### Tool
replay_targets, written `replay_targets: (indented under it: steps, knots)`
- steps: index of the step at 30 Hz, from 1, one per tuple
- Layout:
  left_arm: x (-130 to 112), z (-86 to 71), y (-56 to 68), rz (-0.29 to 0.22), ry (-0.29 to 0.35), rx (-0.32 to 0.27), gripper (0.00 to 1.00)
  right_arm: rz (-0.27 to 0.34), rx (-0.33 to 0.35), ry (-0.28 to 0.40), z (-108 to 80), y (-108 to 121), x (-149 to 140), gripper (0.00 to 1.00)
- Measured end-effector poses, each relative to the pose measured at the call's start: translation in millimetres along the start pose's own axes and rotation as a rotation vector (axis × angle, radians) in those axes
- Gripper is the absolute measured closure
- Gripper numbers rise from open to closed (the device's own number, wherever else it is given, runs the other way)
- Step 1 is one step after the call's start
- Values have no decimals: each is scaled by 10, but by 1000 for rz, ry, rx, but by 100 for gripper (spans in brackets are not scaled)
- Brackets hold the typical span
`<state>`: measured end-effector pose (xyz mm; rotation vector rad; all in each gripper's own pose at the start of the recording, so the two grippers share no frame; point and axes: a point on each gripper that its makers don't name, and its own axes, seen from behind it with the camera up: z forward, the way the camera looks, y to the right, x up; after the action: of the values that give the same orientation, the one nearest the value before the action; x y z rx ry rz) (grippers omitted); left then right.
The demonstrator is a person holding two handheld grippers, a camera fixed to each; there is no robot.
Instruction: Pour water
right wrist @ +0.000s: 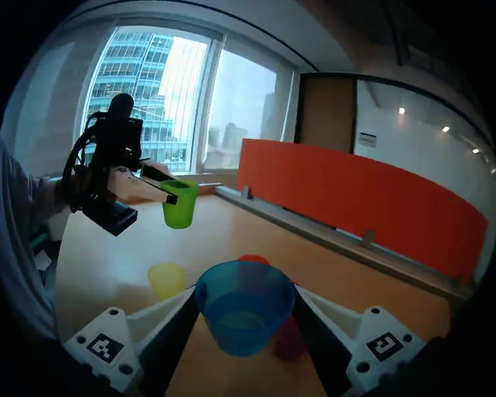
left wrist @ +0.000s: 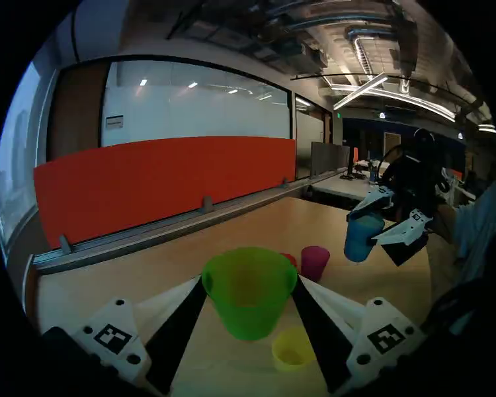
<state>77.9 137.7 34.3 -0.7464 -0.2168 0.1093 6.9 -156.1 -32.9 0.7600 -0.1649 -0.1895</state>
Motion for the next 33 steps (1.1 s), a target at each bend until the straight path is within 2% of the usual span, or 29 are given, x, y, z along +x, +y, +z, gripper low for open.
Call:
replay_targets:
  steps: [15, 33]
  knots:
    - [182, -144, 191, 20, 72, -9, 11, 17, 3, 48, -31, 21, 247, 8]
    - [307, -283, 445, 44, 125, -28, 11, -9, 11, 93, -59, 40, 576, 8]
